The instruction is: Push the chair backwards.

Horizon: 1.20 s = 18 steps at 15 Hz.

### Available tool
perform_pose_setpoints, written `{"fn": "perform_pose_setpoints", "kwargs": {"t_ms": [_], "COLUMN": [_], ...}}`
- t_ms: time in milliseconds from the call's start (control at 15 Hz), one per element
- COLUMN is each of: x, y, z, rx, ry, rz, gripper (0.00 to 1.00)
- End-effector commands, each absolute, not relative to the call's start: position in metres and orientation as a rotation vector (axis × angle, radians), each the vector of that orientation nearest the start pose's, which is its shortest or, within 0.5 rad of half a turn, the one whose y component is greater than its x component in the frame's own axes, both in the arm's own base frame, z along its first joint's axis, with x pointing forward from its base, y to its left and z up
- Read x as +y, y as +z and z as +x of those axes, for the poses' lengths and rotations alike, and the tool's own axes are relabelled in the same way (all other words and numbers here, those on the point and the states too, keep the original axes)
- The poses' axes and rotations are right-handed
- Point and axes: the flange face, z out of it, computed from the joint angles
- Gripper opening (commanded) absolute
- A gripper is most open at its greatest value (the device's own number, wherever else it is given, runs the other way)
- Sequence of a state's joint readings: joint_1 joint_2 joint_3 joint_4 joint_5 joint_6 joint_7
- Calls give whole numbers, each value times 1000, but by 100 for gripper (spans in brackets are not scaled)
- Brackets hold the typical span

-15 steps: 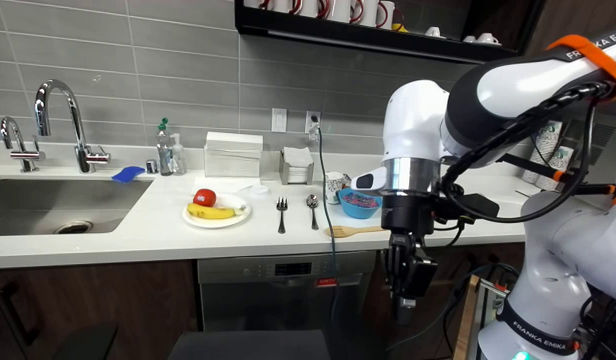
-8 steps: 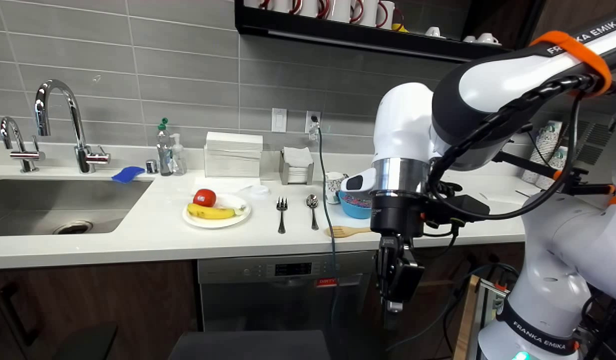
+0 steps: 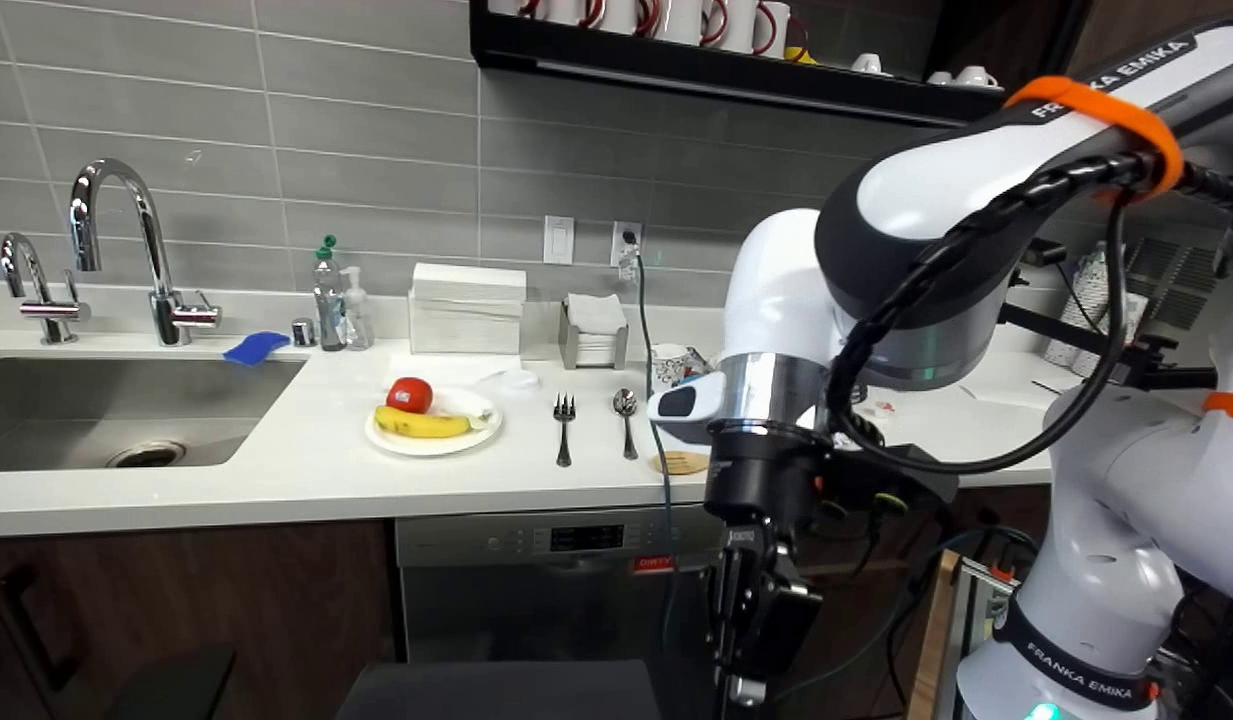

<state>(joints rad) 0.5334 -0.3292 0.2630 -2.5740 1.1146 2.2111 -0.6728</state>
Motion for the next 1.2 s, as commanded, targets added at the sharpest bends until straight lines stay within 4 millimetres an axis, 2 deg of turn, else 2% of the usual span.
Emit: {"fn": "perform_pose_setpoints", "kwargs": {"t_ms": [0,400,800,1000,1133], "x": [364,418,442,463,484], "y": [357,327,297,284,278], "z": [284,284,286,284,278], "rx": [-877,-915,-905,-906,-915], "ry": [70,128,278,350,398], "rz": [-2074,-1807,-1579,-1497,-1456], "gripper": [0,0,0,0,0]}}
